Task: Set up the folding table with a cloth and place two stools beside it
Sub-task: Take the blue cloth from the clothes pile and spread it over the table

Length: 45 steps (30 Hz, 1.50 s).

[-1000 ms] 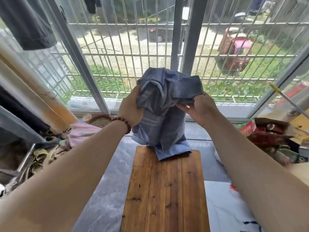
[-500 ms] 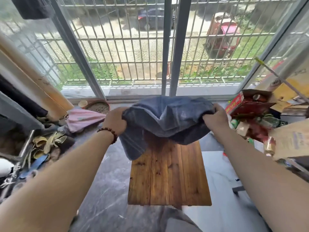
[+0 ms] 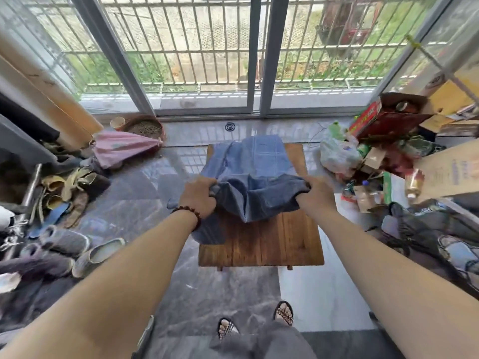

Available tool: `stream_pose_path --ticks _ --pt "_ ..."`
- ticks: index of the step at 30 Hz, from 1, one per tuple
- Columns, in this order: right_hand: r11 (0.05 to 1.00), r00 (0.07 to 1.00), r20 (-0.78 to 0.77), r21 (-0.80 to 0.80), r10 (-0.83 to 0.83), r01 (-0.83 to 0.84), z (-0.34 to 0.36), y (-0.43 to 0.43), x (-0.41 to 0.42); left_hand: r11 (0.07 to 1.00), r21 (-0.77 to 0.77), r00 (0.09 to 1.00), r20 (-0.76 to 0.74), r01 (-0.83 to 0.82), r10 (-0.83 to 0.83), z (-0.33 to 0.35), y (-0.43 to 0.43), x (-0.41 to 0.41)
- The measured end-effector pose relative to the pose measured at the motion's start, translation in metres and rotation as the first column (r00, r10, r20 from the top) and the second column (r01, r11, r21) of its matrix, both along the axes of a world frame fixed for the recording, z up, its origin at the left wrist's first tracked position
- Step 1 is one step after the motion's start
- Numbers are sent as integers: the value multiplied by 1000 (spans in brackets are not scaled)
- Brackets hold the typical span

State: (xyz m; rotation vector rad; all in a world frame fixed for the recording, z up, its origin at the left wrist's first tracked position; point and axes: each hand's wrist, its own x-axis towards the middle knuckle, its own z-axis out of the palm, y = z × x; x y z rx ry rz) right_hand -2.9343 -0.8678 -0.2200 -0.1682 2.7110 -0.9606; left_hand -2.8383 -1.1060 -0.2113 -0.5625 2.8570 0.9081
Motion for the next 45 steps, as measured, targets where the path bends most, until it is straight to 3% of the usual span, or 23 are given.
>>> stream_pose_path --ticks 6,15,18,21,24,28,32,35,38,42,45 --pt "997 998 3 -43 62 -62 -47 3 -4 996 63 990 132 -66 58 -60 10 -4" --pt "922 960 45 271 276 -277 -140 12 -12 999 40 989 148 21 -27 -153 39 -19" --pt "877 934 124 323 334 -357 -170 16 -10 997 12 970 229 75 -76 -185 43 -16" --pt "830 901 251 360 353 -426 -198 17 -3 975 3 896 395 221 -204 -213 46 -8" --pt "836 877 347 321 332 -444 -222 15 0 968 -40 863 462 249 -203 -234 51 -5" --pt "935 859 437 100 266 -340 -248 6 0 986 -84 867 491 142 -83 -255 58 -8" --pt "952 795 541 -35 274 -304 -271 0 0 993 -67 885 461 99 -57 -273 64 -8" --pt "987 718 689 -159 98 18 -282 -6 -3 989 -33 873 475 142 -109 -288 68 -6" --pt "903 564 826 -220 -30 370 -285 -15 -9 987 -28 886 444 161 -132 -299 75 -5" --pt "845 475 877 -196 -76 498 -291 -17 -3 986 50 941 295 158 -166 -308 86 -11" --pt "838 453 890 -208 -52 504 -297 -12 -1 984 102 945 280 147 -171 -314 89 -17"
